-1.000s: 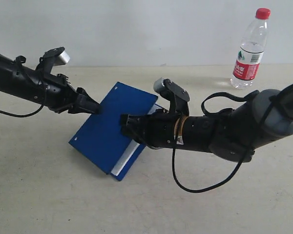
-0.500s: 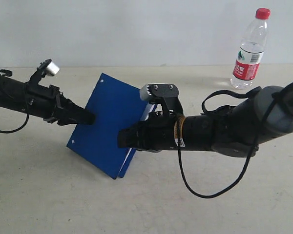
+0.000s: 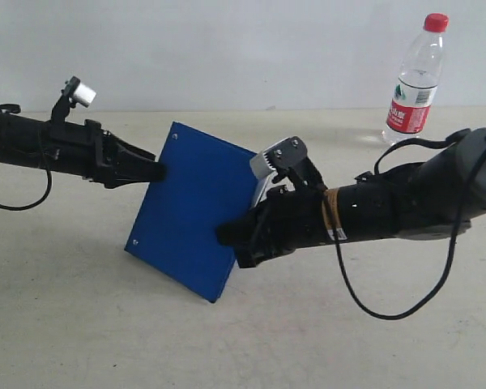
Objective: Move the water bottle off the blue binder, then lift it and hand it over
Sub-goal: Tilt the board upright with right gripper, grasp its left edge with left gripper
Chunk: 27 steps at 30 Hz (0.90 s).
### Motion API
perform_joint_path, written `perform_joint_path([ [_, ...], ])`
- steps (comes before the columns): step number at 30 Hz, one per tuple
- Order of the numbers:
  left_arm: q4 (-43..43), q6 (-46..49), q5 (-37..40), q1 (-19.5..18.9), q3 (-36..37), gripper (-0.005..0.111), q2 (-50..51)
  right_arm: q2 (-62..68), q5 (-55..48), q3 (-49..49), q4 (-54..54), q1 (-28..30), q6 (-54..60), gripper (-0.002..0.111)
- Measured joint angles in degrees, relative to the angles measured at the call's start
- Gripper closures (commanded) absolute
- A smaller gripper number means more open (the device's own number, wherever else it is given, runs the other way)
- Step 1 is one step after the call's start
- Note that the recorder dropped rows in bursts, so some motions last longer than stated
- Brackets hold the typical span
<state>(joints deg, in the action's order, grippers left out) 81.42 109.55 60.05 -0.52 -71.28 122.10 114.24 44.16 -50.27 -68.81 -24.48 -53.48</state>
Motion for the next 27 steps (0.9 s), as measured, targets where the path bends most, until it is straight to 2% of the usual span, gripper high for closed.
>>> perform_joint_path([
  [5, 0.0, 8.12, 2.83, 0.0, -0.64, 0.051, 0.41, 0.0, 3.04, -0.23, -10.24, 3.53, -0.44, 0.108],
  [11, 0.21, 11.91, 3.25, 0.0, -0.64, 0.045, 0.41, -0.22, 3.18, -0.56, -13.17, 4.25, 1.42, 0.108],
  [18, 1.92, 11.76, 5.66, 1.5, -0.91, 0.045, 2.81, -0.22, 2.89, -0.56, -13.17, 4.35, 5.14, 0.108],
  [27, 0.67, 4.45, 9.43, 4.68, -5.12, 0.048, 5.78, -0.22, 1.73, -1.06, -12.23, 4.35, 10.23, 0.108],
])
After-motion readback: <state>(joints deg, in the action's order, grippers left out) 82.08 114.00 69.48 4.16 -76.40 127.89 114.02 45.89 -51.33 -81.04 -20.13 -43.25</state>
